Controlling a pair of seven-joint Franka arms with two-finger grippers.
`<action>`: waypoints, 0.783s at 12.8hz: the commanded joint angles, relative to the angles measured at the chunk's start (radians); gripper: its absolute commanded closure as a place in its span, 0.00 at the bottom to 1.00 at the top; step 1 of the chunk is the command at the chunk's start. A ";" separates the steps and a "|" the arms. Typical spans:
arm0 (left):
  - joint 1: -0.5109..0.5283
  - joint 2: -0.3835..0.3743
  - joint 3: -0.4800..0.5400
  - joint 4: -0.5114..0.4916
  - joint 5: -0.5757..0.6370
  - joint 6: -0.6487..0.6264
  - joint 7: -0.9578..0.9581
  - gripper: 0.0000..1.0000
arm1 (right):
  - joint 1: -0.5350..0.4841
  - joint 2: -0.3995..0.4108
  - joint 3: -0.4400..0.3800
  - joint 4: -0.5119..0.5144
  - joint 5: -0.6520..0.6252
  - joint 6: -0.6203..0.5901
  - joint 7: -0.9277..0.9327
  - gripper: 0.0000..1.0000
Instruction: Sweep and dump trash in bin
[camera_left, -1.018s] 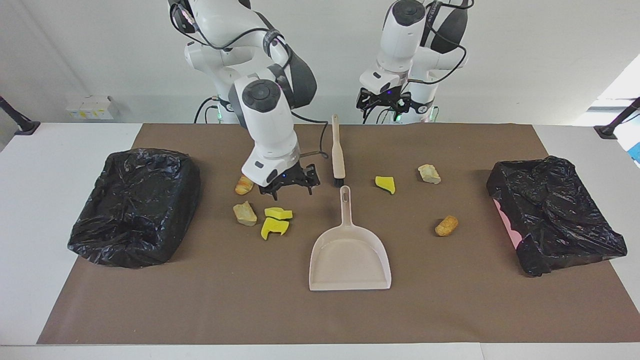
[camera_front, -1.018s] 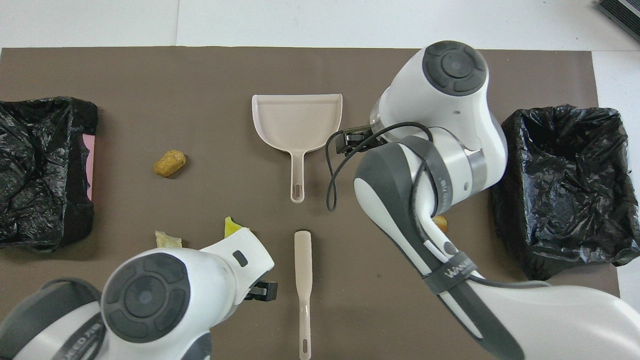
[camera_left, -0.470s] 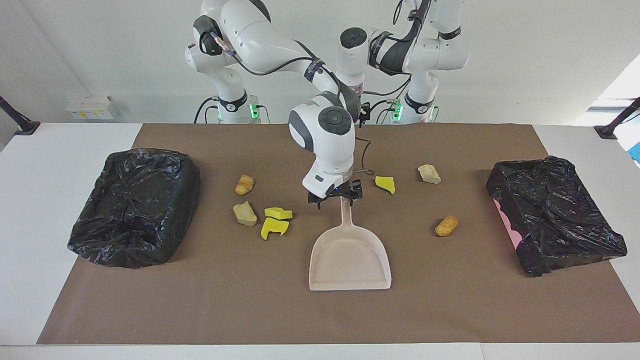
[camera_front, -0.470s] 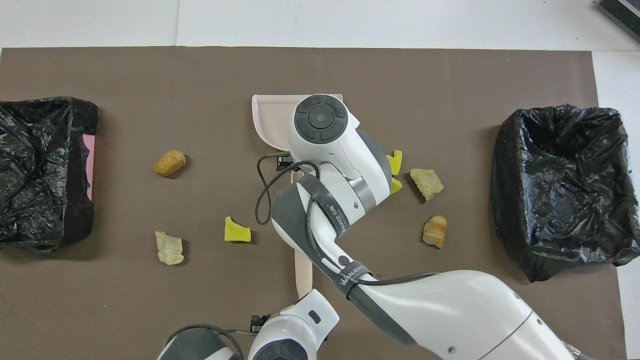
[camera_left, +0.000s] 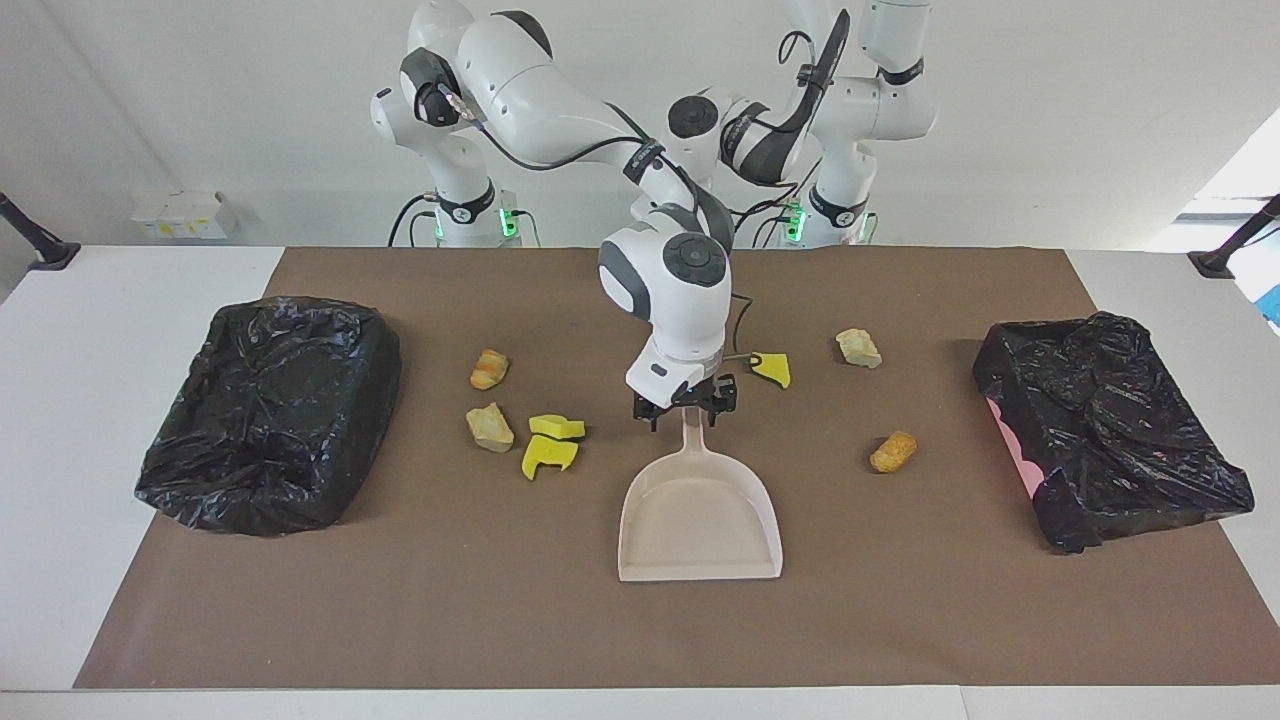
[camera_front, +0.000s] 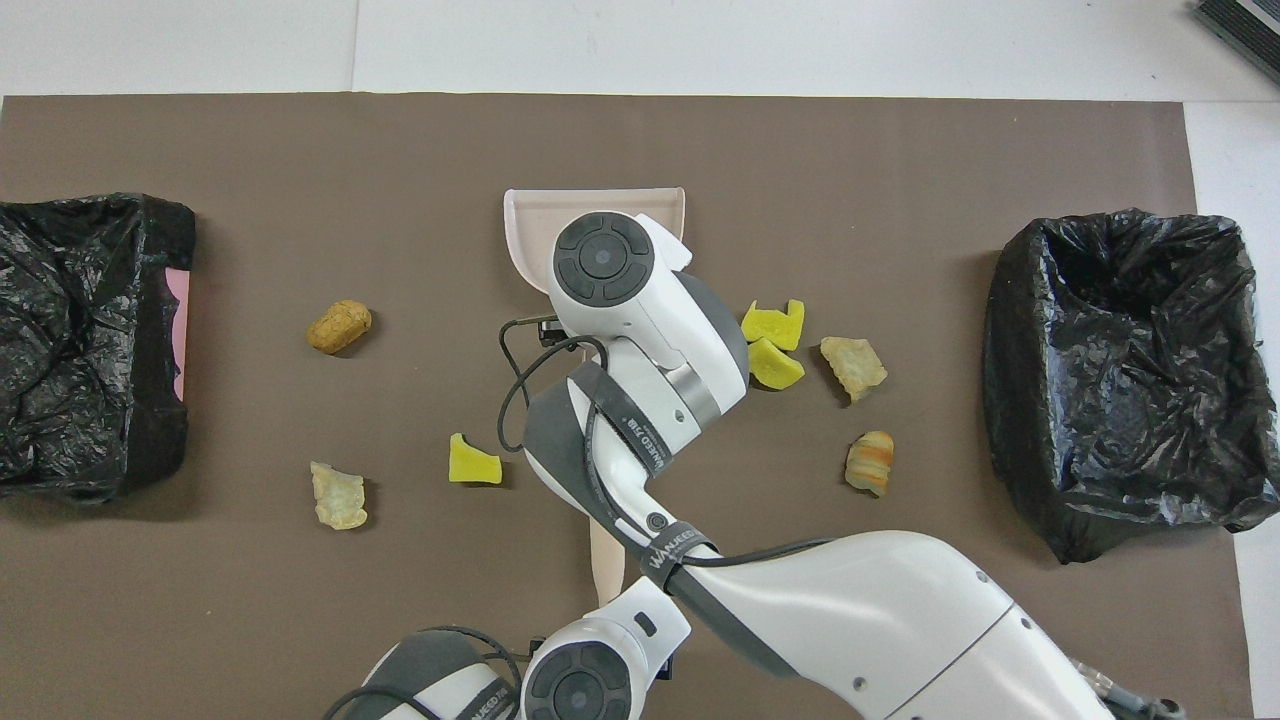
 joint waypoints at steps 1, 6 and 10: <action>-0.009 0.004 0.006 0.003 -0.013 0.003 -0.007 0.12 | 0.004 0.010 0.008 0.024 -0.033 -0.007 0.026 0.46; 0.006 -0.012 0.012 0.024 -0.013 -0.046 0.004 0.34 | 0.006 0.005 0.008 0.010 -0.031 -0.002 0.014 0.78; 0.017 -0.013 0.012 0.040 0.001 -0.065 0.004 0.88 | -0.014 -0.013 0.009 0.012 -0.027 -0.013 -0.052 1.00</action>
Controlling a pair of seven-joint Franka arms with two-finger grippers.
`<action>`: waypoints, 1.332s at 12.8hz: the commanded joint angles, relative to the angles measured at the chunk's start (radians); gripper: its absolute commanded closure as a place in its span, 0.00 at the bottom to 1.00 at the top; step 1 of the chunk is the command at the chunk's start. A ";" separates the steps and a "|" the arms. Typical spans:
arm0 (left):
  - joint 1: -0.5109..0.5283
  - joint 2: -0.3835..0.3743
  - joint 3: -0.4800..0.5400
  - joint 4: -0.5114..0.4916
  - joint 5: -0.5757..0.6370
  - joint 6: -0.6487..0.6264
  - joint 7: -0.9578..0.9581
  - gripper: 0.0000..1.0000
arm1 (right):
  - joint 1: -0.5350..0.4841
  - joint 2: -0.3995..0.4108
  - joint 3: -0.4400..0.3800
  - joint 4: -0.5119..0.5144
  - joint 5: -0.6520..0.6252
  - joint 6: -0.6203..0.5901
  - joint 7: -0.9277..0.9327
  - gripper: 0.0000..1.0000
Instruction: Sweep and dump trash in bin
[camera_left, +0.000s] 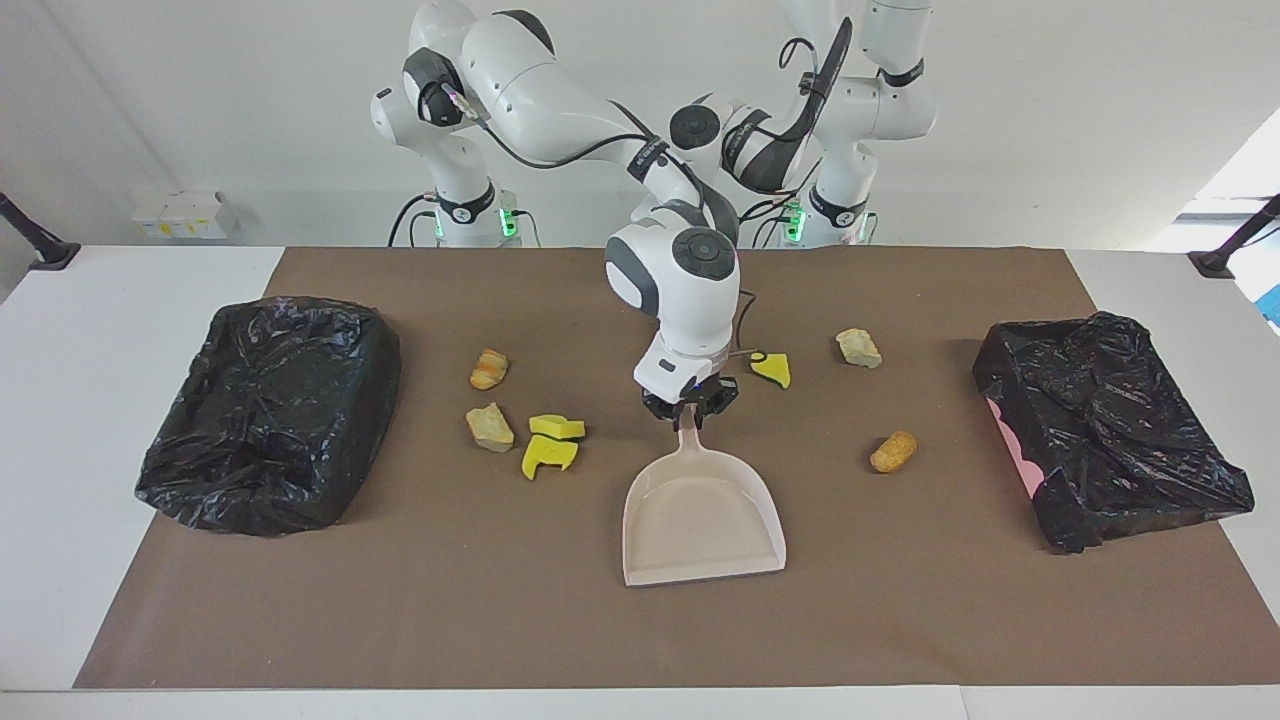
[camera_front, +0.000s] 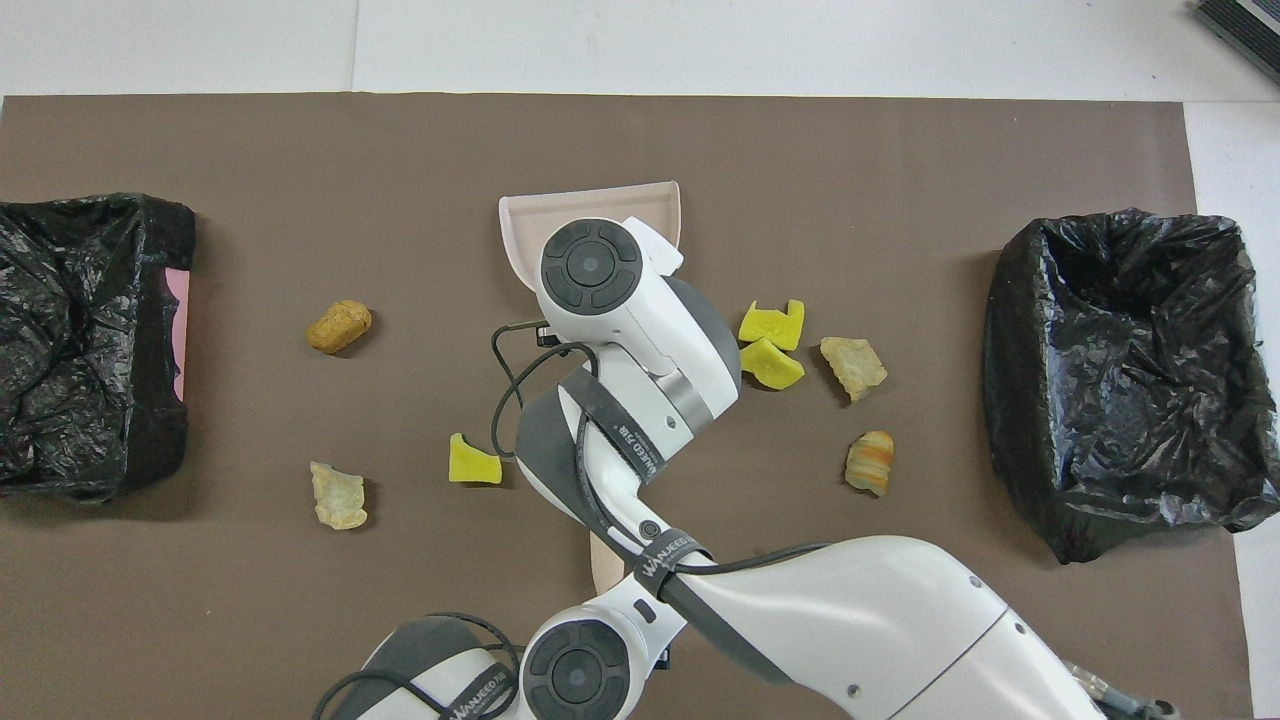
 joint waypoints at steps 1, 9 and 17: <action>0.009 -0.020 -0.001 0.008 0.003 -0.033 0.004 0.96 | -0.033 -0.023 0.009 0.007 -0.016 -0.015 -0.096 1.00; 0.028 -0.187 0.151 0.015 0.086 -0.300 0.010 1.00 | -0.141 -0.175 0.012 -0.071 0.040 -0.084 -0.487 1.00; 0.042 -0.242 0.476 -0.019 0.241 -0.435 -0.023 1.00 | -0.167 -0.296 0.011 -0.183 0.058 -0.316 -0.935 1.00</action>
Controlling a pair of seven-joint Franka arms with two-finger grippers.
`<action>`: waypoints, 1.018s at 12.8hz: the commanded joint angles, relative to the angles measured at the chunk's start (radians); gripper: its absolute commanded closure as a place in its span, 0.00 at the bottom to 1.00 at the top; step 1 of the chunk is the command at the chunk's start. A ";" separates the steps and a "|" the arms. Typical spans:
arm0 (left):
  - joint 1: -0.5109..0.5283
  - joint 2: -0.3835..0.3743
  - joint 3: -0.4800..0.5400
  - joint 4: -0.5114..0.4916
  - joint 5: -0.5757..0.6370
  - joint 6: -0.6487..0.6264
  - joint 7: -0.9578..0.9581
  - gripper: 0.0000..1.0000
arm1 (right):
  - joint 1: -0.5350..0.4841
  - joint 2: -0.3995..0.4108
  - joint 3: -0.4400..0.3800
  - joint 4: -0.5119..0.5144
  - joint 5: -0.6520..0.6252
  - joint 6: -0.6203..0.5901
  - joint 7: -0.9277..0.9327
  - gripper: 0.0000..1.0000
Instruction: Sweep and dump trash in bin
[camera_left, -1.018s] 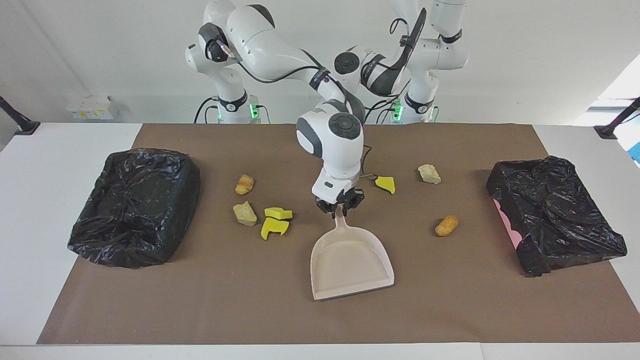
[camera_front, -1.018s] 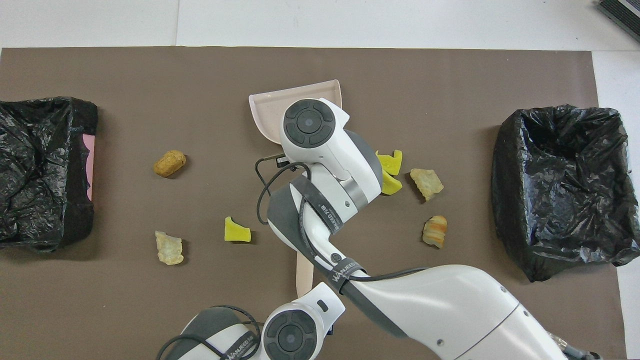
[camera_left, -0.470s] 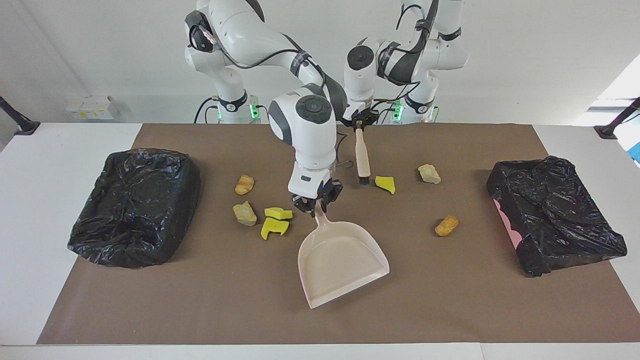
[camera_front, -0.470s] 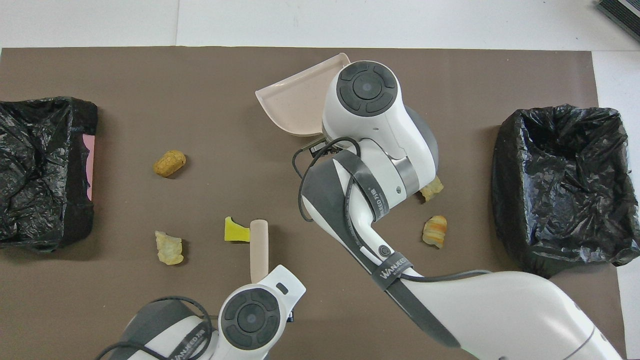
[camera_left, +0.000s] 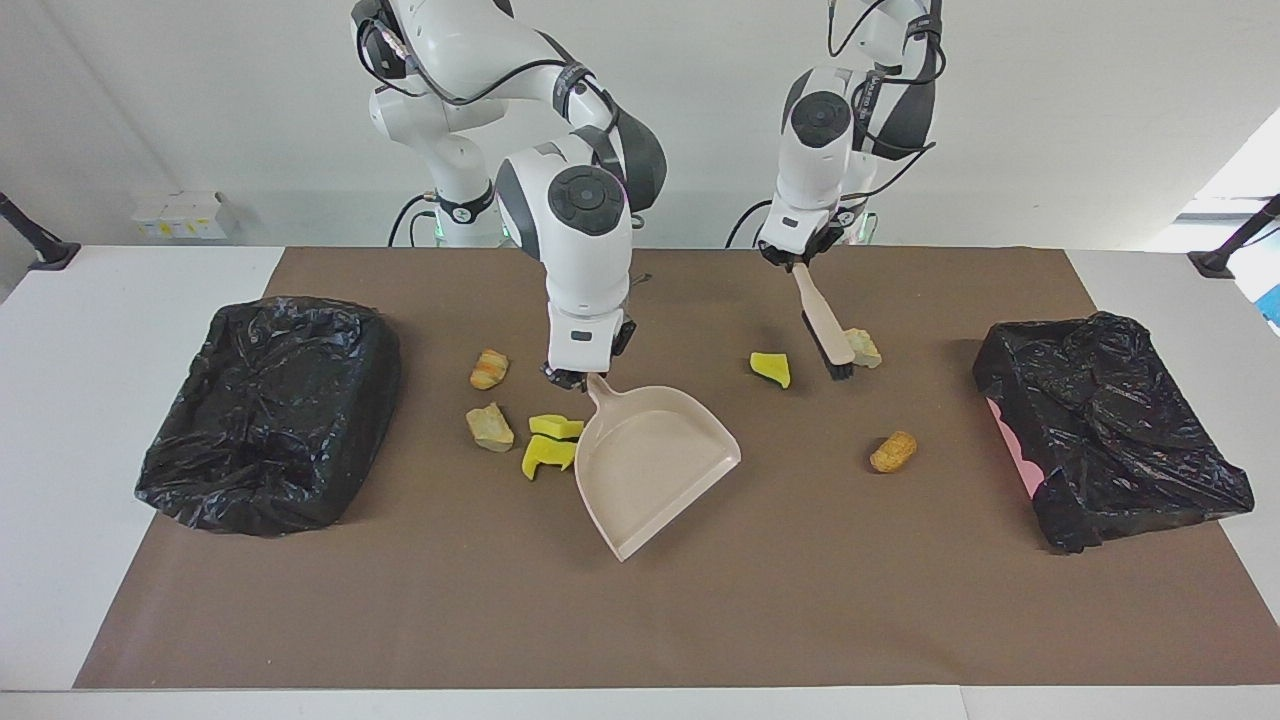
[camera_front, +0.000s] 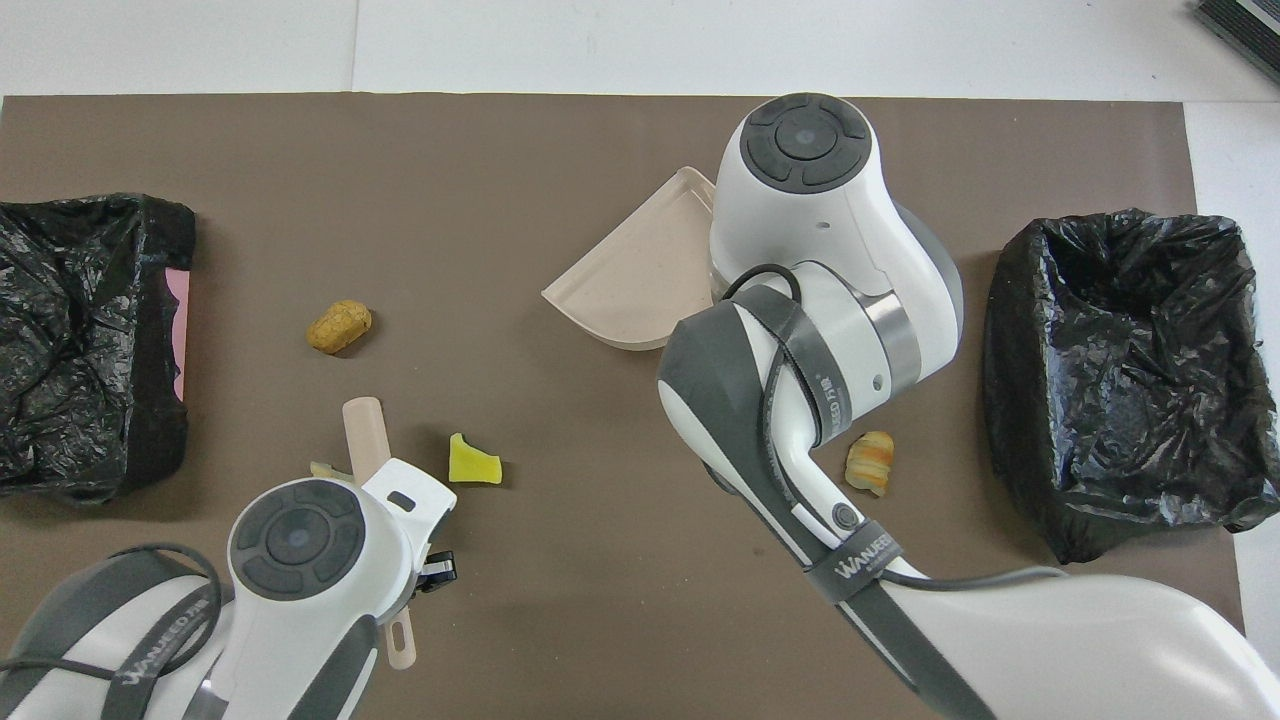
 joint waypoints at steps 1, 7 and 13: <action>0.006 -0.060 0.070 -0.061 0.017 -0.021 -0.022 1.00 | 0.008 -0.094 0.011 -0.157 0.005 0.025 -0.112 1.00; 0.060 -0.102 0.108 -0.183 0.041 -0.024 0.019 1.00 | 0.075 -0.279 0.011 -0.498 -0.040 0.198 -0.434 1.00; 0.051 -0.079 0.101 -0.201 -0.005 0.052 0.174 1.00 | 0.079 -0.283 0.011 -0.532 -0.087 0.243 -0.633 1.00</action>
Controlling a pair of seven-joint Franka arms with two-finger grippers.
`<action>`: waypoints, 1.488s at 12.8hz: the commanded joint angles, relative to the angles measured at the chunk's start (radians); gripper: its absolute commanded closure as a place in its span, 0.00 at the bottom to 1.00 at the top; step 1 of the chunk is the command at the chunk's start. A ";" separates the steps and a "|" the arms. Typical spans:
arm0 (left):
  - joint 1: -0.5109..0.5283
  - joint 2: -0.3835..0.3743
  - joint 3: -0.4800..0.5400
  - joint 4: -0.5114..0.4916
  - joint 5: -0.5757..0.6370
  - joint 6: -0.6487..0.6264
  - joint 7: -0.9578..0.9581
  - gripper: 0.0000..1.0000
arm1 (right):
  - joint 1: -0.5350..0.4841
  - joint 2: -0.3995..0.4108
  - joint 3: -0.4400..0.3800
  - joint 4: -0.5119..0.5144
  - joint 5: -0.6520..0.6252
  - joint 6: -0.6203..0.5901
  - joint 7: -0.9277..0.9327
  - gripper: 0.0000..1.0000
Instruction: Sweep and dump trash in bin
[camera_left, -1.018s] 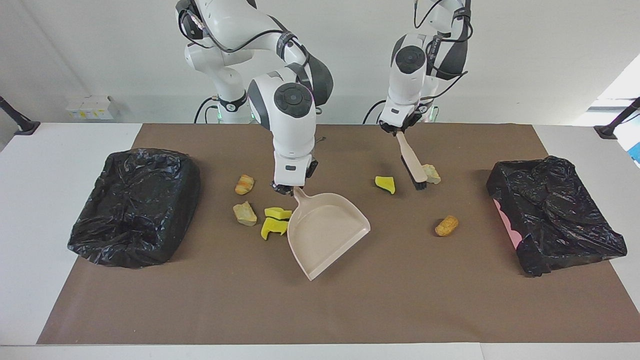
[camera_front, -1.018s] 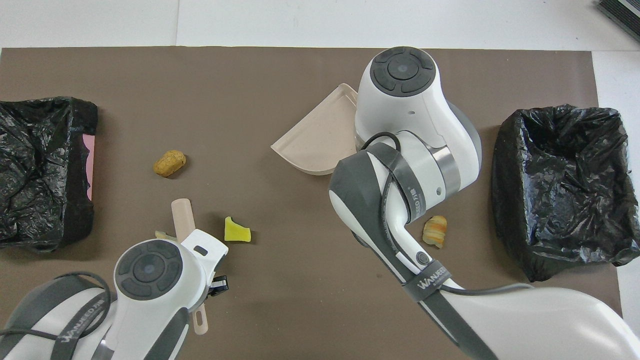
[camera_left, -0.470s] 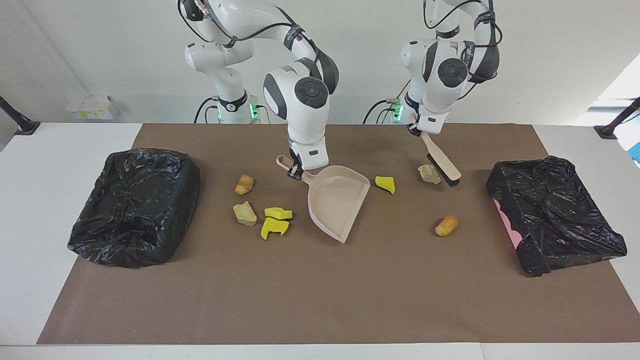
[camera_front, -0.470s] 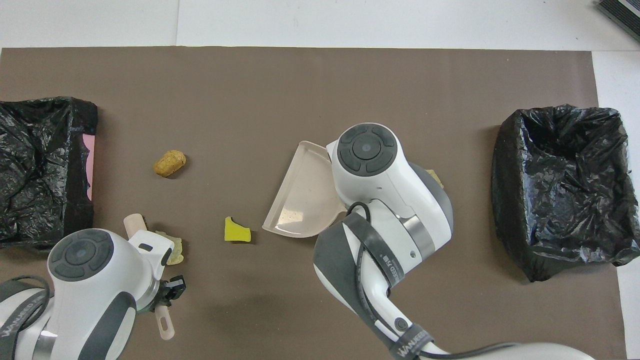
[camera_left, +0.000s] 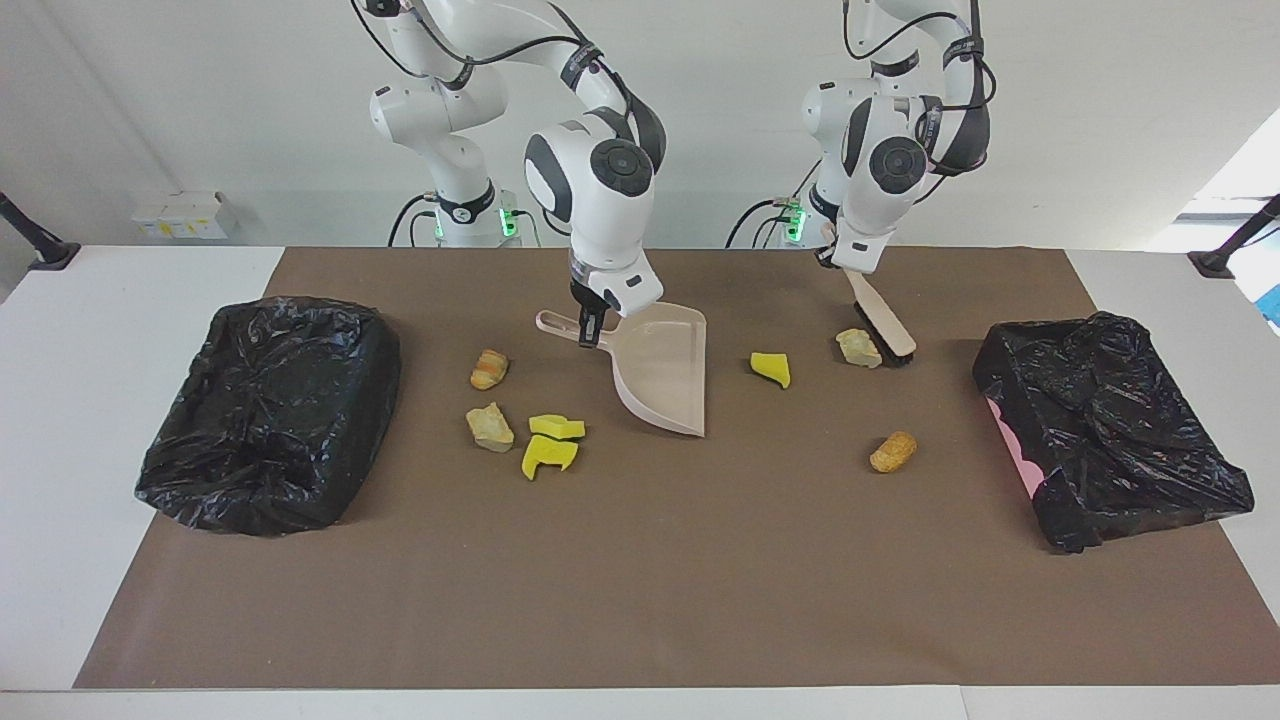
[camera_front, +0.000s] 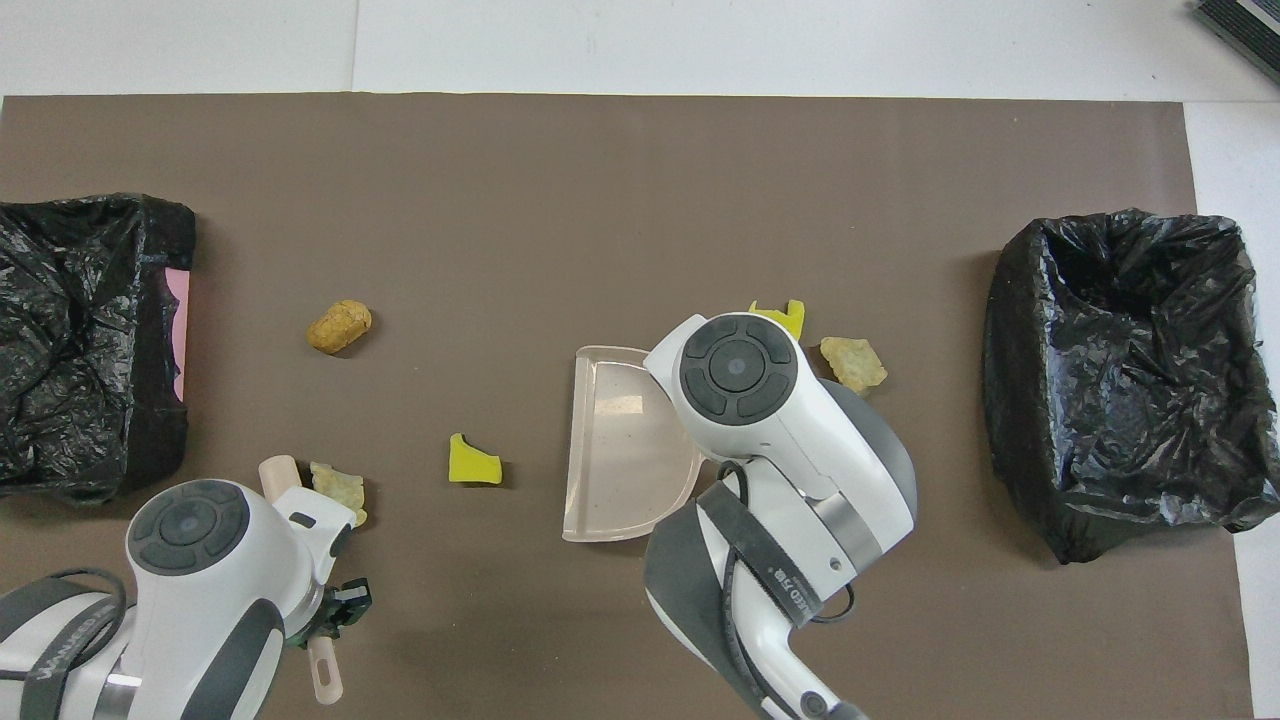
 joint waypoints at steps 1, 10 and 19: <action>-0.004 -0.015 -0.005 -0.016 -0.052 0.070 0.111 1.00 | -0.004 -0.017 0.003 -0.042 -0.033 0.038 -0.033 1.00; -0.050 0.083 -0.010 0.023 -0.188 0.202 0.449 1.00 | 0.030 0.037 0.003 -0.043 -0.073 0.138 -0.030 1.00; -0.186 0.108 -0.010 0.053 -0.256 0.247 0.423 1.00 | 0.039 0.042 0.003 -0.042 -0.073 0.146 -0.023 1.00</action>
